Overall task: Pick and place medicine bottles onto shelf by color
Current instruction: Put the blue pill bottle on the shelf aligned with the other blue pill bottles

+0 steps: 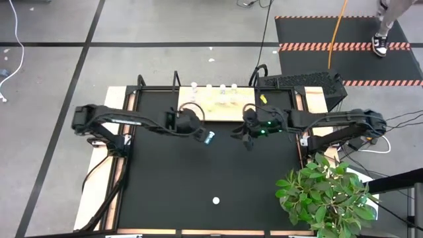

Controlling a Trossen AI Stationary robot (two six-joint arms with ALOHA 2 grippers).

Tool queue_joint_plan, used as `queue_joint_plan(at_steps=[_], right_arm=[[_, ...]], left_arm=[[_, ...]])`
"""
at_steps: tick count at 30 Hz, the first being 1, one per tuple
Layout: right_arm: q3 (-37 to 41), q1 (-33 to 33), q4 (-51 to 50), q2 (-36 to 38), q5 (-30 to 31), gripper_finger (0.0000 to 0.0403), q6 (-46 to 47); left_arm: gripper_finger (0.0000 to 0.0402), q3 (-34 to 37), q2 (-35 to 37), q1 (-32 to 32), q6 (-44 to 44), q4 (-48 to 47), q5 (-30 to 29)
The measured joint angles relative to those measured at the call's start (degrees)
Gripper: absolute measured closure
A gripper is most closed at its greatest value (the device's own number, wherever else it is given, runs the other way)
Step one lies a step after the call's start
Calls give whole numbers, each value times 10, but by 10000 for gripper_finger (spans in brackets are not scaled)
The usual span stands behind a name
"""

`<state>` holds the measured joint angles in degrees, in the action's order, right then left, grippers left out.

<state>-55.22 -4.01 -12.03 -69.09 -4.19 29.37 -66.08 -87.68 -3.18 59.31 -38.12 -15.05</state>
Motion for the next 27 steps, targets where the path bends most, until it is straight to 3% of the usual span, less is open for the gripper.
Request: queue_joint_plan(at_steps=[7,13,19,23,27], right_arm=[[67,-2,42,48,16,278,15],[74,0,39,49,13,278,16],[74,0,40,49,12,278,15],[74,-1,39,49,11,278,15],[74,-1,39,49,11,278,15]], left_arm=[[103,0,-104,-4,-48,93,31],[103,0,-178,-22,-67,167,76],[107,-1,-227,-25,-100,184,75],[143,-3,-241,-25,-108,179,69],[211,-2,-242,-25,-112,170,64]])
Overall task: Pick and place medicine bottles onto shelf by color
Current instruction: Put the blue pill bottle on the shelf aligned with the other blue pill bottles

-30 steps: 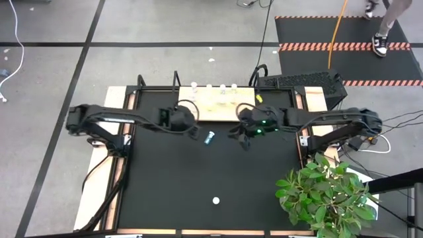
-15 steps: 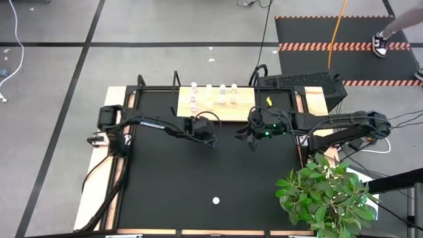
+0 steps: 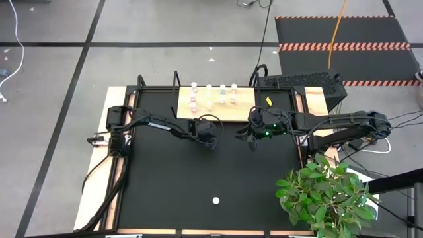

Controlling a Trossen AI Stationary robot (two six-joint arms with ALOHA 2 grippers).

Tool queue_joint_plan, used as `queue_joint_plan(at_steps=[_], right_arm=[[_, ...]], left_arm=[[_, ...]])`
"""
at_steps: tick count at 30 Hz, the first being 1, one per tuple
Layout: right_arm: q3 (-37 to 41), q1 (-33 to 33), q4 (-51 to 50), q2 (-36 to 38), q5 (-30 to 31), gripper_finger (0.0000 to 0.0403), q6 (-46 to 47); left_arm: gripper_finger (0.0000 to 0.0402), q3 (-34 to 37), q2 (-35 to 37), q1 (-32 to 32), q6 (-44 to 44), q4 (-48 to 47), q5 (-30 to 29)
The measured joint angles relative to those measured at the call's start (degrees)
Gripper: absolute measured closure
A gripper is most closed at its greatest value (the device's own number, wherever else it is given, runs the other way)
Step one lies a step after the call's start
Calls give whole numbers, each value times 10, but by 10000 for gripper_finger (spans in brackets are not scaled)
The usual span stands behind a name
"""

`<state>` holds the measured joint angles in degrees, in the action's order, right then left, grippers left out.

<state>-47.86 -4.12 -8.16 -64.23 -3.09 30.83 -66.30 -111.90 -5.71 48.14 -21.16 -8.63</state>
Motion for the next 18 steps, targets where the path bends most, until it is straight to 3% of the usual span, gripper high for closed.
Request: queue_joint_plan(at_steps=[4,7,15,18], right_arm=[[0,0,0,0,0,278,0],[0,0,1,0,0,278,0],[0,-2,17,0,-4,278,11],[0,-18,64,0,-62,278,17]], left_arm=[[284,1,4,-1,-6,-4,-6],[313,1,4,-5,-4,-5,1],[291,3,23,-11,-10,-8,26],[290,4,47,-9,-42,-13,29]])
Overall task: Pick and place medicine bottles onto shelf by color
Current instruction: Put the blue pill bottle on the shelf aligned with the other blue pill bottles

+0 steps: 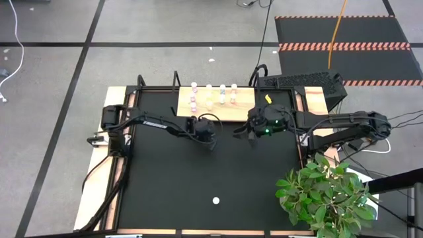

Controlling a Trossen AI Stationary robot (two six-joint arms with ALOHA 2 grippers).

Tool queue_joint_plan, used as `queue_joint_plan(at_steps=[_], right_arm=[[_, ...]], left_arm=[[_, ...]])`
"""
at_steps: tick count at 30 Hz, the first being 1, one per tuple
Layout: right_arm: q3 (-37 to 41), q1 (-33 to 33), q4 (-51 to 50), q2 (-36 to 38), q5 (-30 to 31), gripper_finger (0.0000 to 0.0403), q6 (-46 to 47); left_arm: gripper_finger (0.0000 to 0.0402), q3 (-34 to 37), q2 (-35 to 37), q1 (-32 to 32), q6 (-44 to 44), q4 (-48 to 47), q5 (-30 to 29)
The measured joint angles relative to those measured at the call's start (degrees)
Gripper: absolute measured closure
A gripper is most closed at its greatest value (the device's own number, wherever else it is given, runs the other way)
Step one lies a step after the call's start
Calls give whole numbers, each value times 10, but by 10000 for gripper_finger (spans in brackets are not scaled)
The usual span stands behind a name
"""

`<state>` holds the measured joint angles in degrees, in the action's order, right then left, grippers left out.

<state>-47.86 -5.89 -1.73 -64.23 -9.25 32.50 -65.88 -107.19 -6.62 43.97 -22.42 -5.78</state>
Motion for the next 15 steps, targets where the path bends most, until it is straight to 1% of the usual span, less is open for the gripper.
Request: queue_joint_plan(at_steps=[3,7,10,13,15], right_arm=[[-1,-22,53,0,-49,278,14],[-22,-56,60,2,-90,278,-2],[-53,-77,62,3,-145,274,-32],[-100,-87,57,1,-204,257,-56],[-136,-89,38,-4,-209,236,-84]], left_arm=[[305,-1,28,-1,-24,-2,-3],[318,-1,72,-1,-36,0,8],[307,-1,114,0,-60,14,36],[291,-1,157,4,-122,38,39],[287,-1,184,4,-169,62,40]])
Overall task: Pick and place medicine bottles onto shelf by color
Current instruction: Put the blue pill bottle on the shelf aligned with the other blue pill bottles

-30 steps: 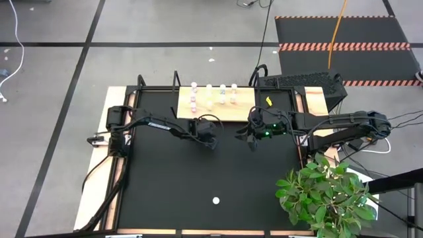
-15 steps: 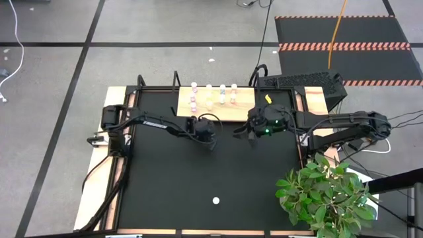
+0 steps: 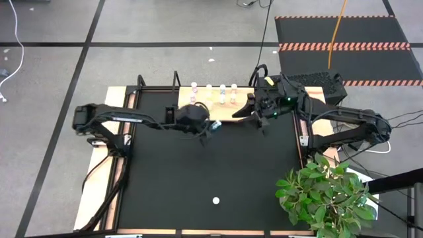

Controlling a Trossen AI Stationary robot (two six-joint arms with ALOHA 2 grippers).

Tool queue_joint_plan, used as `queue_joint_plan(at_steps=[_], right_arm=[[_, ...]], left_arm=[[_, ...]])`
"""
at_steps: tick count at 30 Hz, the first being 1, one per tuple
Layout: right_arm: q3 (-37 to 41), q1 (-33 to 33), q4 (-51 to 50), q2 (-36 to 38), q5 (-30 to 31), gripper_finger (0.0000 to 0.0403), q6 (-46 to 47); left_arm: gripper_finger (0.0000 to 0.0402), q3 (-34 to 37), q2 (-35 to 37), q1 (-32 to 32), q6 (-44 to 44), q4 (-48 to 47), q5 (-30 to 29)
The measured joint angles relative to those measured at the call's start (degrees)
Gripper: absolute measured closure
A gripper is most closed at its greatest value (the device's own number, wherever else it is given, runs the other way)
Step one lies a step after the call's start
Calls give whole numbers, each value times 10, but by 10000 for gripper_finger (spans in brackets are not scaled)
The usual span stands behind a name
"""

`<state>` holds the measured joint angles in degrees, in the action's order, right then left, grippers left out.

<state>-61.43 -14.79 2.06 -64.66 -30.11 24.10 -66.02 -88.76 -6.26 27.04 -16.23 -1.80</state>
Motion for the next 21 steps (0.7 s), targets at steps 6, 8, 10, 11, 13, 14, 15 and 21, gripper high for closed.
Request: queue_joint_plan(at_steps=[6,8,10,11,13,14,15,21], right_arm=[[-77,-6,-113,-24,86,168,-108],[-85,-6,-101,-22,105,152,-118],[-89,-5,-83,-22,103,139,-119],[-89,-5,-83,-22,100,135,-119],[-89,-5,-82,-24,90,131,-116],[-89,-4,-82,-28,90,131,-116],[-89,-2,-78,-33,90,131,-116],[-89,6,-84,-59,89,137,-124]], left_arm=[[298,-1,57,-3,-111,131,48],[300,-1,69,-3,-133,160,68],[297,-1,71,-2,-152,187,80],[294,-2,71,-2,-159,193,87],[288,-1,70,-3,-168,202,102],[286,-1,69,-3,-171,206,107],[285,-1,70,-3,-176,209,111],[292,-1,70,-5,-184,208,113]])
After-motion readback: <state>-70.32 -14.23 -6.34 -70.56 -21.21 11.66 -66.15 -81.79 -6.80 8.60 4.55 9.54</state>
